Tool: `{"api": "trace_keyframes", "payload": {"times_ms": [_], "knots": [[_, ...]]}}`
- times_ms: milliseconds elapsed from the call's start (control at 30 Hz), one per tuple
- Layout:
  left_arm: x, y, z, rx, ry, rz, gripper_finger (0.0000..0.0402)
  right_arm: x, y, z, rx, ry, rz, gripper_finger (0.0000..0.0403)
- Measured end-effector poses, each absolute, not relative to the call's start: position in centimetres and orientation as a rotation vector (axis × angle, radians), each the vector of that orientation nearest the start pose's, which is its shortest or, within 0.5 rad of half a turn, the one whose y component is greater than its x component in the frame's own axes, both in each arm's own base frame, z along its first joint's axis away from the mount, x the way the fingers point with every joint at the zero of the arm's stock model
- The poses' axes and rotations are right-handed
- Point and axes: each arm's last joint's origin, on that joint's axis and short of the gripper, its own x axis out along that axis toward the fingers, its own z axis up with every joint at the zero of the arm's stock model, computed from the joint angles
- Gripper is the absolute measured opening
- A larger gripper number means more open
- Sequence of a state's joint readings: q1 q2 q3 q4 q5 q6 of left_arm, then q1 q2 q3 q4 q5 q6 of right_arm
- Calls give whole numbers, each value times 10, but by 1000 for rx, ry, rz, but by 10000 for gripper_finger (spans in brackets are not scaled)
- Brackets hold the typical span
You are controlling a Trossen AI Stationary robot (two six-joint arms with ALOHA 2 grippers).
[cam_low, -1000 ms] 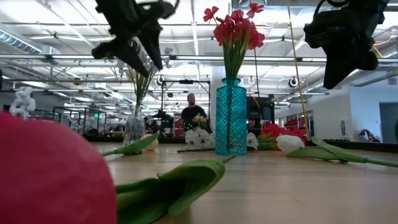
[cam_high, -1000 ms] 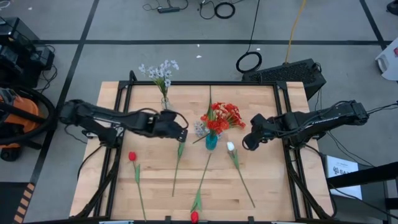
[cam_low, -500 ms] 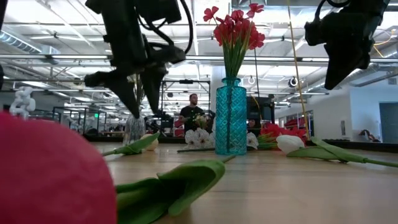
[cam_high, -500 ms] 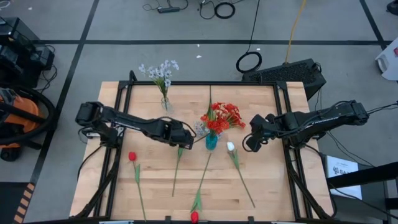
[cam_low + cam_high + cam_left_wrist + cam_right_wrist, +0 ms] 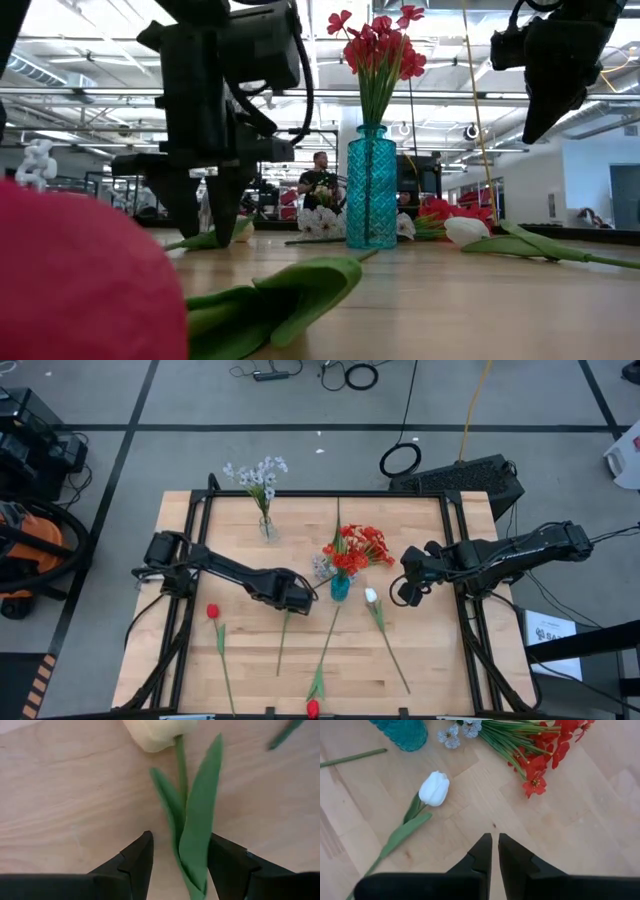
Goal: Sort flowers into vase by color
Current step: Put the left white tulip into the transparent vase
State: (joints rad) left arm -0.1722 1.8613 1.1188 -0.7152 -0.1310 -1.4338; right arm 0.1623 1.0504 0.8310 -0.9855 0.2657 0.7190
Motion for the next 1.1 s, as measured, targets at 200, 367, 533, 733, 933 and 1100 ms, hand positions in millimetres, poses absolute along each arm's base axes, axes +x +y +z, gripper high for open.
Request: {"api": "trace_keyframes", "payload": {"times_ms": [200, 367, 533, 733, 933, 1100], "knots": [[325, -53, 129, -940, 1191, 977, 175, 174, 20, 249, 358, 1062, -520, 25], [324, -52, 130, -965, 1224, 970, 112, 175, 20, 249, 345, 1052, -506, 25], [321, -45, 140, -987, 1240, 939, 15, 176, 19, 250, 280, 1027, -528, 25], [304, -35, 223, -789, 808, 857, 10, 176, 18, 250, 294, 1015, -549, 25], [251, -4, 301, -441, 363, 1025, 7, 178, 18, 251, 303, 996, -554, 25], [220, 8, 339, -168, 63, 1247, 7, 180, 19, 252, 314, 969, -547, 25]]}}
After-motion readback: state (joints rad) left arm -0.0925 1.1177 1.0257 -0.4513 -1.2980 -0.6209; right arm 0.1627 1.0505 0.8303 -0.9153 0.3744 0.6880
